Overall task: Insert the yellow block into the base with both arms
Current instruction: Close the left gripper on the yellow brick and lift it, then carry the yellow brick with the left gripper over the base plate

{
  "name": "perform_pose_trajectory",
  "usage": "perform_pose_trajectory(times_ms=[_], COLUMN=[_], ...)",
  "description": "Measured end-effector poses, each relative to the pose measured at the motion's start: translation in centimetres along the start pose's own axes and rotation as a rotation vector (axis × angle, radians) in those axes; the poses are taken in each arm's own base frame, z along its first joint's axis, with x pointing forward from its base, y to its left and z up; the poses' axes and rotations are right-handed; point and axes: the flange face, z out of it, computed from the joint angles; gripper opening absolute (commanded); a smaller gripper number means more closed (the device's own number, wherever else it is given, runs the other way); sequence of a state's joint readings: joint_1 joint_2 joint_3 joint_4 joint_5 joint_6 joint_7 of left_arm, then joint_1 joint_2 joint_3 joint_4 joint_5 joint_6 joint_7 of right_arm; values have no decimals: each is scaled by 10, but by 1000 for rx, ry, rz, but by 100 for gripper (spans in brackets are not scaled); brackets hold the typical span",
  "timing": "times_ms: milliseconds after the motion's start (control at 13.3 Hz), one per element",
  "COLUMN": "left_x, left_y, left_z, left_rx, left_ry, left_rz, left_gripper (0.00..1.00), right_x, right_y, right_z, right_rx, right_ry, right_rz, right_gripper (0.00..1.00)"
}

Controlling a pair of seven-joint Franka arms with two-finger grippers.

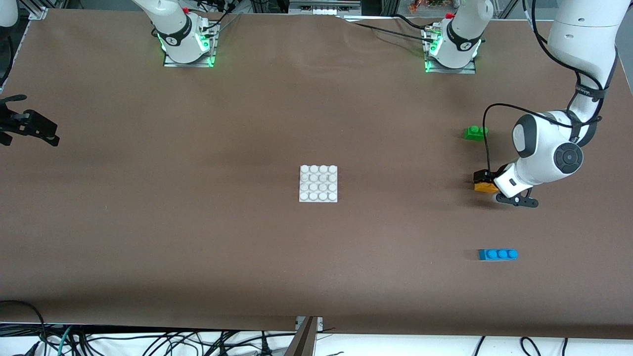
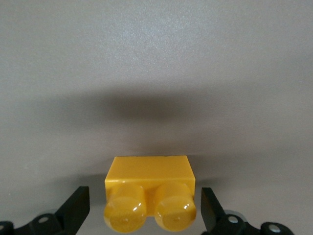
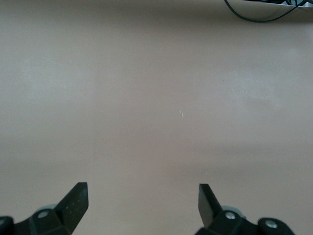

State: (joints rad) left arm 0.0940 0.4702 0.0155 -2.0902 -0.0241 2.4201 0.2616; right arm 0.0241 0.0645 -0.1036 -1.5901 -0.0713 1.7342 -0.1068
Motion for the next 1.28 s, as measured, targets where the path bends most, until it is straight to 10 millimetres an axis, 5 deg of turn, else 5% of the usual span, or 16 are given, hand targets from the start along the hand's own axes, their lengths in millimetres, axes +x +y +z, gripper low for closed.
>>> perform_pose_trajectory(times_ms=[150,301,451,751,977,1127,1277], left_x=[0,0,0,1,11,19,29], left_y=[1,2,2,6,18,42,86], left_z=[0,0,0,-6,-46,-81,-104], left_rx=[-11,-15,-15,-35,-65,-99,-113], left_ry=[4,5,4,-58,-99,-92,-81], left_rz=[-10,-13,-13,-6,4,-6,-20], left_gripper=[79,33,2,0,0,0,0], right_x=[0,0,0,0,0,0,0], right_y=[0,0,0,0,0,0,0], right_z=[0,0,0,0,0,0,0], right_rx=[0,0,0,0,0,0,0], right_ry=[0,-1,-1,-2,-3,-3,-3], right_rz=[0,0,0,0,0,0,0], right_gripper=[100,100,100,100,100,100,100])
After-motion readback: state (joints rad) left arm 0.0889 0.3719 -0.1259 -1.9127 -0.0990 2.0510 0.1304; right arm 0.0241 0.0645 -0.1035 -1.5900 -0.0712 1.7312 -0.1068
